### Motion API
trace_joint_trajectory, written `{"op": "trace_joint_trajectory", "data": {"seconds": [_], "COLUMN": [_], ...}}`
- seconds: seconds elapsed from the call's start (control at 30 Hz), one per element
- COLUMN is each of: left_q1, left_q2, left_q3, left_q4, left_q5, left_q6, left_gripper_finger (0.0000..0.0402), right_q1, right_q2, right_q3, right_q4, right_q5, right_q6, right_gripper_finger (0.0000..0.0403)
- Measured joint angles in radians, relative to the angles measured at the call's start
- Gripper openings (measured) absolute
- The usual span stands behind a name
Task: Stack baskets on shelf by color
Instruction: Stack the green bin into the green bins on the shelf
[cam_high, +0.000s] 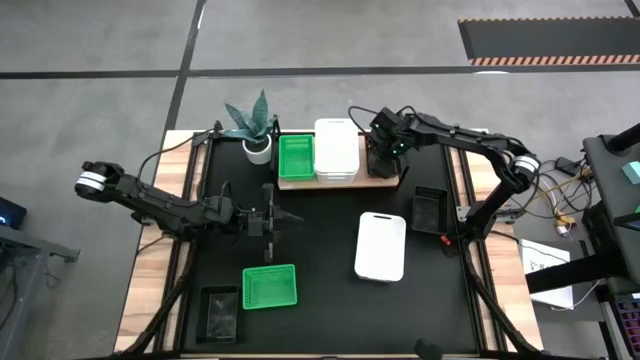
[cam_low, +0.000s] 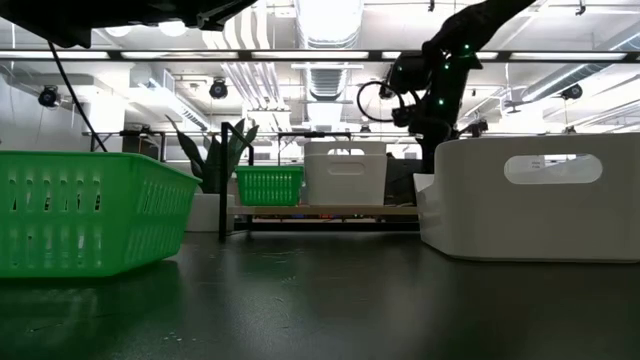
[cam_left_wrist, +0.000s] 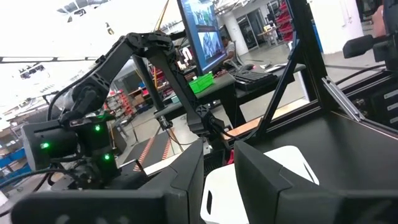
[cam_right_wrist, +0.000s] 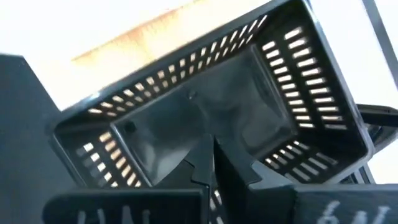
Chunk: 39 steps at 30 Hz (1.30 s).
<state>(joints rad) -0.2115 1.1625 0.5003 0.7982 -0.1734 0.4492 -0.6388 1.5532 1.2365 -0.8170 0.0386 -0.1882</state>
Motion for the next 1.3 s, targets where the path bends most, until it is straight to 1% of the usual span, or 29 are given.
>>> {"op": "trace_joint_trajectory", "data": {"seconds": [0.3, 0.47, 0.6, 0.73, 0.87, 1.03, 1.17, 1.23, 1.3], "left_q1": [-0.001, -0.001, 0.0, 0.0, 0.0, 0.0, -0.004, -0.014, -0.035], "left_q2": [0.0, 0.0, 0.0, 0.0, 0.0, 0.0, 0.011, 0.031, 0.057], "left_q3": [0.0, 0.0, 0.0, -0.001, 0.0, 0.012, 0.005, 0.001, 0.004], "left_q4": [0.003, 0.002, 0.002, 0.0, 0.0, 0.004, 0.005, -0.002, -0.004], "left_q5": [0.0, 0.0, 0.0, 0.0, 0.0, 0.0, 0.0, 0.0, 0.0], "left_q6": [0.002, 0.002, 0.002, 0.002, 0.0, -0.091, -0.276, -0.36, -0.411], "left_gripper_finger": [0.0074, 0.0074, 0.0074, 0.0074, 0.0074, 0.0074, 0.0074, 0.0074, 0.0074], "right_q1": [0.026, 0.033, 0.033, 0.059, 0.12, 0.243, 0.366, 0.425, 0.48], "right_q2": [0.002, -0.017, -0.076, -0.165, -0.278, -0.408, -0.511, -0.561, -0.608], "right_q3": [0.0, 0.02, 0.063, 0.075, 0.061, 0.027, -0.043, -0.101, -0.173], "right_q4": [0.064, -0.004, -0.061, -0.101, -0.105, -0.123, -0.09, -0.026, 0.064], "right_q5": [-0.013, 0.036, 0.054, 0.058, 0.058, 0.063, 0.064, 0.066, 0.066], "right_q6": [0.013, 0.009, 0.016, 0.049, 0.077, 0.125, 0.157, 0.166, 0.159], "right_gripper_finger": [0.0009, 0.0009, 0.0009, 0.0009, 0.0009, 0.0009, 0.0009, 0.0009, 0.0009]}}
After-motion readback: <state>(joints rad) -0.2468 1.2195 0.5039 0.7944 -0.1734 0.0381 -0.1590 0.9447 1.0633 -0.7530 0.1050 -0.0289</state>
